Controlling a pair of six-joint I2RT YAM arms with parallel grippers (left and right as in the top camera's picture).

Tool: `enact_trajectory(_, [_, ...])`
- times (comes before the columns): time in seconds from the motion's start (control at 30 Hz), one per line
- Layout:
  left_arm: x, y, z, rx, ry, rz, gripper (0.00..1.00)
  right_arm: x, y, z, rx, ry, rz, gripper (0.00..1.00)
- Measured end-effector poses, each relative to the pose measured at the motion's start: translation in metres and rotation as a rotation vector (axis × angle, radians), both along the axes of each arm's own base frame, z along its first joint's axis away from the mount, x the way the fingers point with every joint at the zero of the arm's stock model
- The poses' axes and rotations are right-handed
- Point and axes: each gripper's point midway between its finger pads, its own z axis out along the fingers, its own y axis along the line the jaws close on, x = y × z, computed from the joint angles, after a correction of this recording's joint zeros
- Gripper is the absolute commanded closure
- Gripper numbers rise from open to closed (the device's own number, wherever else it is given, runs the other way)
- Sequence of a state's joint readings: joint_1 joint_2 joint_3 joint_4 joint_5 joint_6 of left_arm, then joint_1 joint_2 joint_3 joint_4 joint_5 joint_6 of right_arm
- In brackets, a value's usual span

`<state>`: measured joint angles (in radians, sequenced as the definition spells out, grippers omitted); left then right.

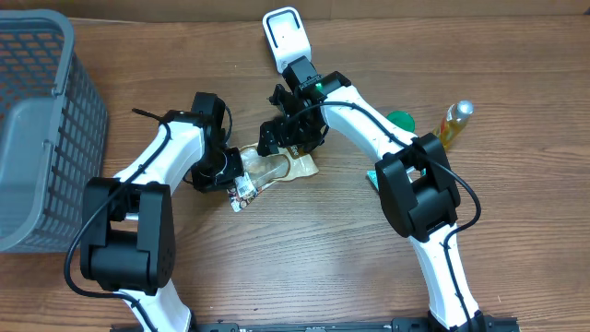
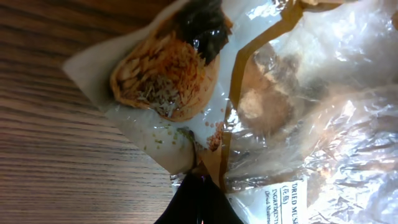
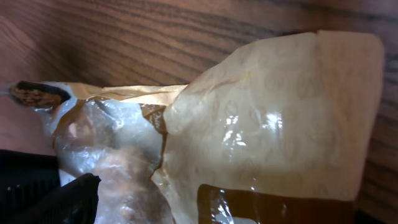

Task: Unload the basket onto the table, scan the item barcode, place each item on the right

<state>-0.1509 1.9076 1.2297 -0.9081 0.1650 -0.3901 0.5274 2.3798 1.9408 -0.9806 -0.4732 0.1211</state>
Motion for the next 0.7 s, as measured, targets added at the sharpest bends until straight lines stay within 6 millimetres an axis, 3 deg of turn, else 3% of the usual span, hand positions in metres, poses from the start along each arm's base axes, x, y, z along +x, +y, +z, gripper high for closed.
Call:
enact_trajectory(0.4, [0.001,0.006,-0.001,0.033,-0.004,0.0,0.96,-0.011,0.013,0.001,0.101,0.068,-0.017,0.09])
enact_trajectory(0.47, [0.001,0.007,-0.001,0.039,-0.004,0.0,0.96,-0.012,0.018,0.001,0.146,0.064,-0.01,0.12])
enact_trajectory(0.5, [0.001,0.007,-0.001,0.042,-0.004,0.0,0.96,-0.014,0.021,0.002,0.175,0.074,-0.003,0.19])
enact_trajectory(0.7, [0.001,0.008,-0.001,0.046,-0.006,0.0,0.96,-0.028,0.025,0.001,0.236,0.165,-0.012,0.29])
